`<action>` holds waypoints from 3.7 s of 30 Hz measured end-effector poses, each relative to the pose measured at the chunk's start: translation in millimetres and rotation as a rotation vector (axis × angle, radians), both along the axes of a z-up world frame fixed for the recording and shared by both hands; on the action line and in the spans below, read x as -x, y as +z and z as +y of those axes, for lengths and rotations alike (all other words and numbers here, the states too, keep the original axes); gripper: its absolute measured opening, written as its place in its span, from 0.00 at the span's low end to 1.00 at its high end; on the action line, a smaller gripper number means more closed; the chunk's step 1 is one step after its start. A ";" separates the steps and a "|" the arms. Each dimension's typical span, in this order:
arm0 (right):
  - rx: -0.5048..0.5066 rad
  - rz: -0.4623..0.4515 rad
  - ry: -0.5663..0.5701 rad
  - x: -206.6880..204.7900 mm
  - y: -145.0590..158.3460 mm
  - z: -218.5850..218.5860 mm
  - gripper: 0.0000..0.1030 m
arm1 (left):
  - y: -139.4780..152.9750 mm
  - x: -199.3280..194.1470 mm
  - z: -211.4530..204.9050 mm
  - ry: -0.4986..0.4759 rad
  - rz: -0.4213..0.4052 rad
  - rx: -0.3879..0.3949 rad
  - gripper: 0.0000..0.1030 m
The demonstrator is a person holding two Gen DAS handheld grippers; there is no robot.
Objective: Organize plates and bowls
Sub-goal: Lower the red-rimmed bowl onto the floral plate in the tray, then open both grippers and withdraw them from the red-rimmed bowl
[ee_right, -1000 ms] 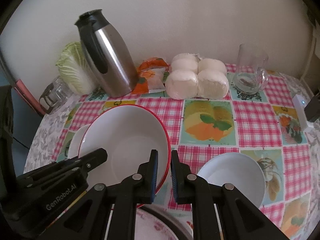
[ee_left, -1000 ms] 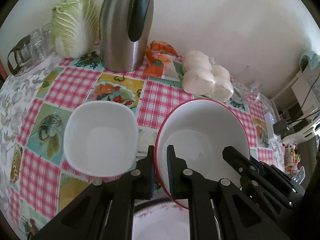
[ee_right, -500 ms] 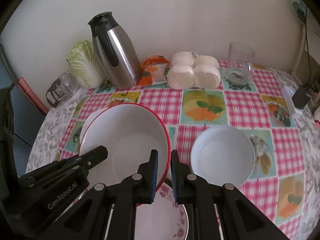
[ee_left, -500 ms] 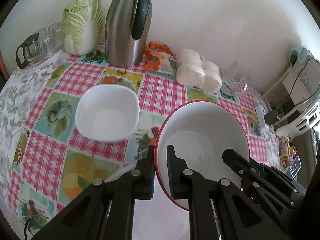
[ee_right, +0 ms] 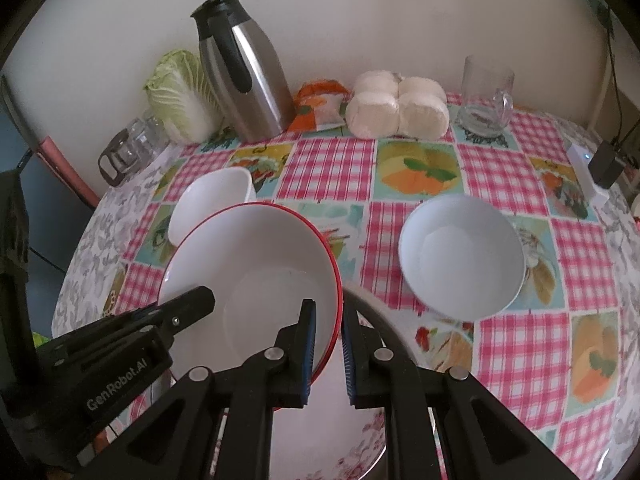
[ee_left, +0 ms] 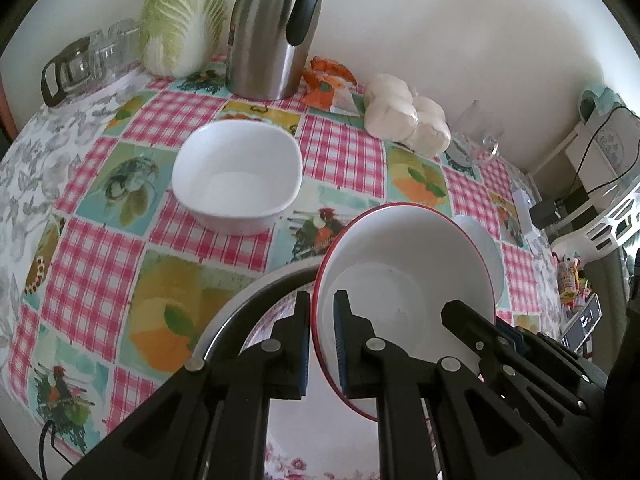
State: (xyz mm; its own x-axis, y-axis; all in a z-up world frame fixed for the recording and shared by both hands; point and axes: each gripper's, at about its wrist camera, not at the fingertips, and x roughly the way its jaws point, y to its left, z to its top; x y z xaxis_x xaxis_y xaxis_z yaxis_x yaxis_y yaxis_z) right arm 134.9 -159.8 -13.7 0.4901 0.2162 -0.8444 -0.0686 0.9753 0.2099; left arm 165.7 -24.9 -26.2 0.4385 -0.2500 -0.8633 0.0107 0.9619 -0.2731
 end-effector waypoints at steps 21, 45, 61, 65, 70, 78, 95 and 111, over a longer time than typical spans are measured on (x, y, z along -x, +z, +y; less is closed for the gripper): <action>-0.020 0.081 0.030 21.8 -20.3 8.8 0.13 | -12.0 18.1 8.7 -0.011 0.068 -0.032 0.11; -0.054 0.132 0.011 19.2 -28.0 0.1 0.17 | -19.0 14.8 2.3 -0.048 0.102 -0.032 0.11; -0.062 0.129 0.011 18.3 -28.8 0.1 0.19 | -23.4 11.5 4.5 -0.042 0.118 -0.015 0.14; -0.066 0.129 0.009 18.3 -28.6 0.4 0.19 | -22.5 11.6 5.7 -0.034 0.113 -0.011 0.14; -0.067 0.128 0.008 17.8 -28.6 0.3 0.19 | -21.5 12.0 7.1 -0.027 0.112 -0.006 0.14; -0.088 0.098 -0.009 18.1 -22.9 -5.2 0.19 | -15.9 11.6 12.6 -0.003 0.087 0.002 0.28; -0.118 0.022 -0.034 18.7 -7.9 -13.7 0.26 | 7.2 15.2 20.2 0.044 -0.023 0.022 0.47; -0.112 -0.014 -0.087 16.5 -6.7 -26.1 0.76 | 6.6 14.9 48.9 0.213 -0.069 -0.153 0.86</action>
